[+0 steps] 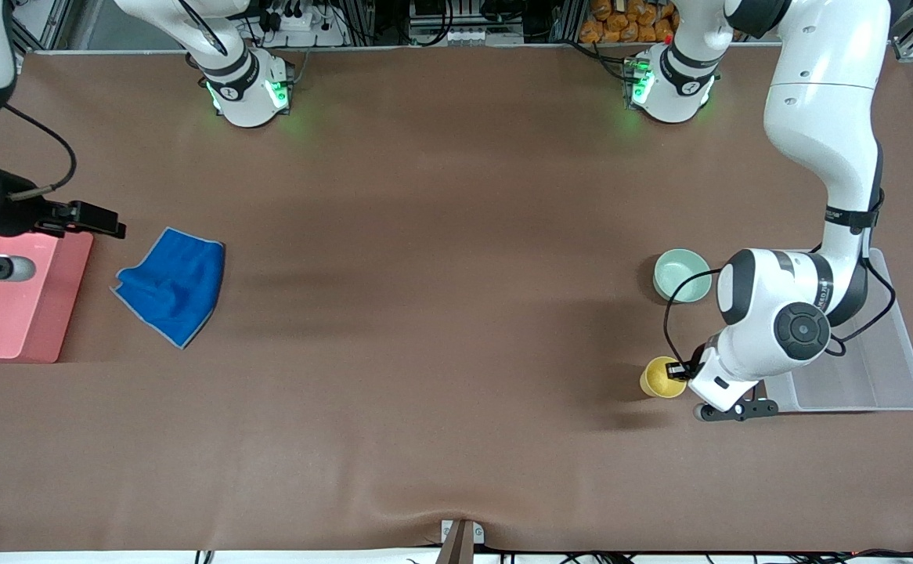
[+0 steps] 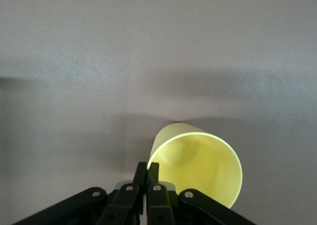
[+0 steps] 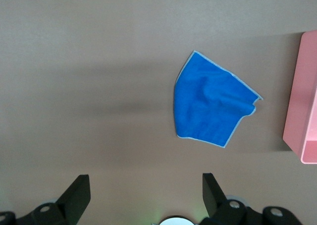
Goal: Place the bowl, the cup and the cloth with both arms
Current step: 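Carry the yellow cup into the clear bin while the right gripper lowers, then release the yellow cup in the clear bin with the left gripper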
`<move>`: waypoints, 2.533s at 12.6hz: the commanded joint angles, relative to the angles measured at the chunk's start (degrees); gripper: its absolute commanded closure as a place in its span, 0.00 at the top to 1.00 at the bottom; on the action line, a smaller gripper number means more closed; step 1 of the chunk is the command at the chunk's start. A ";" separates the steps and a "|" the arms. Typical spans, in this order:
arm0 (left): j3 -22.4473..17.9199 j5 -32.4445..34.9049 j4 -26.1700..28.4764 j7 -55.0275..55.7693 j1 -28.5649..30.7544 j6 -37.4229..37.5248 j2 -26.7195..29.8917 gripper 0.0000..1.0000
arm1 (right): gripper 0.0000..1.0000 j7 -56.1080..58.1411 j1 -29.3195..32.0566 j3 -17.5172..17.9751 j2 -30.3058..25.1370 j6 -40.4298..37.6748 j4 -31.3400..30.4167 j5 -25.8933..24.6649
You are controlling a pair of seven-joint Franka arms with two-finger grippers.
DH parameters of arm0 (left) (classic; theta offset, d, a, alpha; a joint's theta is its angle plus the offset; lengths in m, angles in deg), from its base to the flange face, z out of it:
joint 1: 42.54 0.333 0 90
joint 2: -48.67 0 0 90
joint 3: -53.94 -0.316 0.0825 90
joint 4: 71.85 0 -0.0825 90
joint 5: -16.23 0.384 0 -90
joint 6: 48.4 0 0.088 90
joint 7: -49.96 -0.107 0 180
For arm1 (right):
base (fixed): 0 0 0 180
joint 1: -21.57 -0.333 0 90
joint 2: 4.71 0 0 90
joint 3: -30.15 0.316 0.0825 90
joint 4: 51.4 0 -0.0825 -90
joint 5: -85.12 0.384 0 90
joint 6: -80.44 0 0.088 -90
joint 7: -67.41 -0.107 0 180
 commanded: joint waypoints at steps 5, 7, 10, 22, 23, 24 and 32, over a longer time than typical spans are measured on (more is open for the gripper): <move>-0.29 -1.33 -5.85 -1.17 3.77 12.84 4.89 0.00 | 1.00 -0.15 -0.67 -0.49 -0.18 1.08 1.03 0.46; -0.64 -0.90 -6.22 -4.15 6.13 15.15 7.08 0.00 | 1.00 -0.06 -0.58 -0.49 -0.10 1.08 0.95 0.46; -0.64 -0.98 -6.22 -13.37 11.22 18.74 8.40 0.00 | 1.00 0.02 -0.49 -0.49 -0.18 0.73 0.59 0.54; -2.40 -0.98 -9.30 -36.25 21.87 14.11 0.42 0.00 | 1.00 0.11 2.23 -0.66 3.95 1.08 -1.87 0.02; -2.49 -0.90 -9.21 -36.34 21.87 13.05 -0.38 0.00 | 1.00 0.11 2.23 -0.66 3.95 1.17 -1.87 0.02; -2.49 -0.89 -8.95 -36.60 21.87 12.69 -0.65 0.00 | 1.00 0.11 2.23 -0.66 3.95 1.17 -1.87 0.02; -2.40 -1.25 -8.77 -37.04 21.70 6.72 -5.04 0.00 | 1.00 0.02 2.06 -0.66 3.95 1.17 -1.78 0.19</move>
